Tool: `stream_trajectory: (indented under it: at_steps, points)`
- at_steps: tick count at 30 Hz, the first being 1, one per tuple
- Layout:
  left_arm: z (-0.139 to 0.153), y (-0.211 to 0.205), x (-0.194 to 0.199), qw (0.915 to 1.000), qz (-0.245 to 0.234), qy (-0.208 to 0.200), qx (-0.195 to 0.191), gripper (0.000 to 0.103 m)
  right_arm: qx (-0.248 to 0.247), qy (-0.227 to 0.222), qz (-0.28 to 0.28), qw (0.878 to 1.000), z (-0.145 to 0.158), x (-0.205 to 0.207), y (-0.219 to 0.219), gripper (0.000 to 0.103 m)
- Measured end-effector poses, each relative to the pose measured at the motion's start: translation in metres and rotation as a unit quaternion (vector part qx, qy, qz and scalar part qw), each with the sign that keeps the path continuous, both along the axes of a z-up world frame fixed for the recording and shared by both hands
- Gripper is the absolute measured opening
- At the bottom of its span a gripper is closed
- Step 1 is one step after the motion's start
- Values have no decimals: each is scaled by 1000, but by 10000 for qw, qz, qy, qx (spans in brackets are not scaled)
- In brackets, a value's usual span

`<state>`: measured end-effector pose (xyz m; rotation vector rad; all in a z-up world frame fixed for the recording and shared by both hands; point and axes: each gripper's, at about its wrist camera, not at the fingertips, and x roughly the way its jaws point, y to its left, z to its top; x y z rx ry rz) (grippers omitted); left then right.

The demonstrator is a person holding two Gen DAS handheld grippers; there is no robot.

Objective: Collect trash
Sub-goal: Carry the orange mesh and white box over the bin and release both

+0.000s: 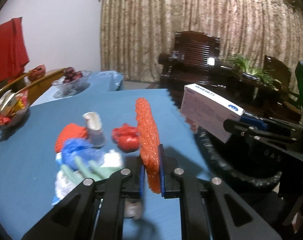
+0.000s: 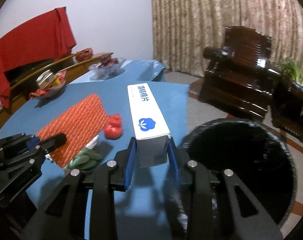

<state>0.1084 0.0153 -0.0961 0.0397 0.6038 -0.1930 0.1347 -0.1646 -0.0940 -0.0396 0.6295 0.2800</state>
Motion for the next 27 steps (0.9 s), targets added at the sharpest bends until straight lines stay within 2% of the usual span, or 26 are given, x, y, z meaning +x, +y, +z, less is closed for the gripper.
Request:
stream_trajectory:
  at_steps: [8, 13, 16, 17, 18, 19, 21, 24, 26, 27]
  points:
    - [0, -67, 20, 9972, -735, 52, -161, 11, -196, 46, -827, 9964, -1, -21, -71, 29]
    - [-3, -114, 32, 9922, -1216, 112, -236, 11, -256, 231, -1315, 9907, -15, -27, -113, 29]
    - [-15, -142, 44, 9866, -1550, 400, -312, 12, -296, 418, -1549, 9866, -31, -26, -134, 30]
    - [-18, -148, 47, 9849, -1618, 489, -382, 14, -271, 446, -1615, 9855, -35, -25, -139, 32]
    - [-21, -153, 49, 9836, -1671, 553, -396, 25, -249, 489, -1686, 9842, -38, -25, -144, 32]
    - [-24, -157, 50, 9825, -1721, 593, -399, 40, -256, 502, -1739, 9832, -40, -26, -147, 33]
    - [-26, -161, 52, 9815, -1773, 599, -414, 51, -259, 481, -1854, 9811, -41, -25, -153, 43]
    - [-26, -160, 51, 9818, -1772, 550, -406, 61, -270, 410, -1944, 9797, -41, -28, -157, 61]
    - [-24, -158, 51, 9834, -1711, 482, -374, 63, -283, 294, -2015, 9786, -38, -32, -158, 81]
    - [-22, -155, 50, 9842, -1673, 450, -366, 67, -285, 219, -2047, 9782, -36, -34, -159, 86]
